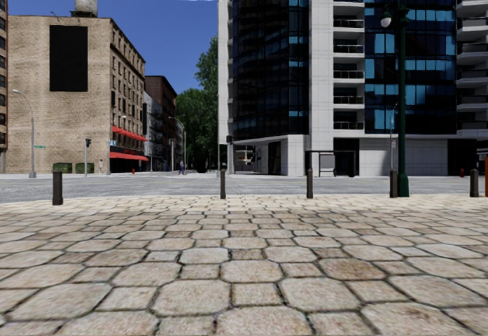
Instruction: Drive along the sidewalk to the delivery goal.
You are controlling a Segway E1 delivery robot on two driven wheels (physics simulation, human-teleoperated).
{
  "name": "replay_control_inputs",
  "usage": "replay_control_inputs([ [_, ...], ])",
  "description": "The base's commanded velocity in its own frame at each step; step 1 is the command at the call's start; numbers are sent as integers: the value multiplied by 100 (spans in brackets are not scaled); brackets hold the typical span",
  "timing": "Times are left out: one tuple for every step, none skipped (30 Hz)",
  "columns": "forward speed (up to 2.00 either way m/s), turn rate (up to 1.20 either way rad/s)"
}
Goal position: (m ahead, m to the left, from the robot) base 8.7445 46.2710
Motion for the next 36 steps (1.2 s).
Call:
replay_control_inputs([
  [108, 56],
  [110, 56],
  [110, 56],
  [110, 56],
  [110, 56],
  [110, 56],
  [110, 56],
  [111, 56],
  [111, 56],
  [112, 56],
  [112, 56],
  [112, 56],
  [113, 56],
  [114, 56],
  [114, 56],
  [115, 56],
  [116, 56],
  [116, 56],
  [118, 56],
  [118, 56],
  [119, 56],
  [119, 56],
  [119, 56],
  [119, 56],
  [119, 56],
  [119, 56],
  [119, 56],
  [119, 56],
  [119, 56],
  [119, 56],
  [119, 56],
  [119, 56],
  [119, 56],
  [119, 56],
  [119, 56],
  [119, 56],
])
